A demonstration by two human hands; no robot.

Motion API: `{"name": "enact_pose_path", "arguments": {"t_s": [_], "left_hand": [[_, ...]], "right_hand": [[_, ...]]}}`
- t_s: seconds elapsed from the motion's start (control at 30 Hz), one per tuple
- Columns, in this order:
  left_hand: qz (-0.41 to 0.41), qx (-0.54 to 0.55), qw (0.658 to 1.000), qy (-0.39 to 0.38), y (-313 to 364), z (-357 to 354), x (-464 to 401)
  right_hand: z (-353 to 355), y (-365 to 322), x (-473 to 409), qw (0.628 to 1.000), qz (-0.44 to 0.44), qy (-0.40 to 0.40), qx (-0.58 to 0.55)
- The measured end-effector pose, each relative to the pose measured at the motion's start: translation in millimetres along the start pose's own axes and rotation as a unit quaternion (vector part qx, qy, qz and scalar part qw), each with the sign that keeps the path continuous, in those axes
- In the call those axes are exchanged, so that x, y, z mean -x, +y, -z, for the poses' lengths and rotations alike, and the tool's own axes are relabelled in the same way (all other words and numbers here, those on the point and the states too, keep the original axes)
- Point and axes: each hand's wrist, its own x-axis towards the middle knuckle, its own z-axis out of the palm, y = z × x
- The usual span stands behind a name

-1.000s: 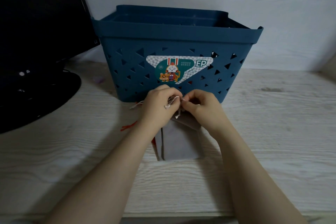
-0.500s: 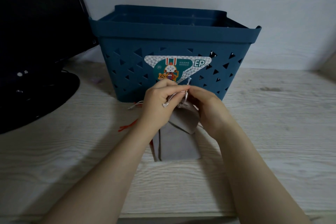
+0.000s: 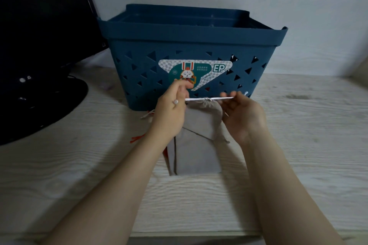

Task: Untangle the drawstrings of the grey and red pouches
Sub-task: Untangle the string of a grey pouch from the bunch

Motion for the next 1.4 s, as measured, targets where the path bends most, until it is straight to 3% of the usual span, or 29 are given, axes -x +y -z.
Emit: {"name": "enact_pose_path", "arguments": {"t_s": [0.17, 0.23, 0.3, 0.43, 0.83, 1.07, 1.27, 1.33, 1.4], "left_hand": [[0.043, 0.010, 0.999, -0.014, -8, 0, -3], [0.037, 0.024, 0.999, -0.027, -5, -1, -1], [0.003, 0.028, 0.999, -0.036, 0, -1, 2], [-0.024, 0.057, 0.998, -0.012, 10, -1, 4], [-0.008, 0.022, 0.999, 0.040, 10, -2, 4], [-0.035, -0.020, 0.998, -0.047, 5, -8, 7], [-0.141, -0.104, 0.983, -0.057, 1, -8, 4], [-0.098, -0.050, 0.991, -0.081, 4, -8, 6], [-0.003, 0.053, 0.993, -0.103, 9, -11, 9]], "right_hand": [[-1, 1, 0, 0.988, -0.036, -0.059, -0.135], [-3, 3, 1, 0.995, -0.013, -0.075, -0.070], [-3, 5, 4, 0.987, 0.069, -0.112, 0.090], [-5, 15, 11, 0.917, 0.140, -0.219, 0.304], [-7, 22, 16, 0.833, 0.180, -0.240, 0.464], [-8, 14, 14, 0.934, 0.126, -0.196, 0.271], [-7, 13, 10, 0.943, 0.124, -0.180, 0.249], [-7, 11, 10, 0.948, 0.124, -0.163, 0.242], [-6, 9, 9, 0.954, 0.126, -0.145, 0.231]]}}
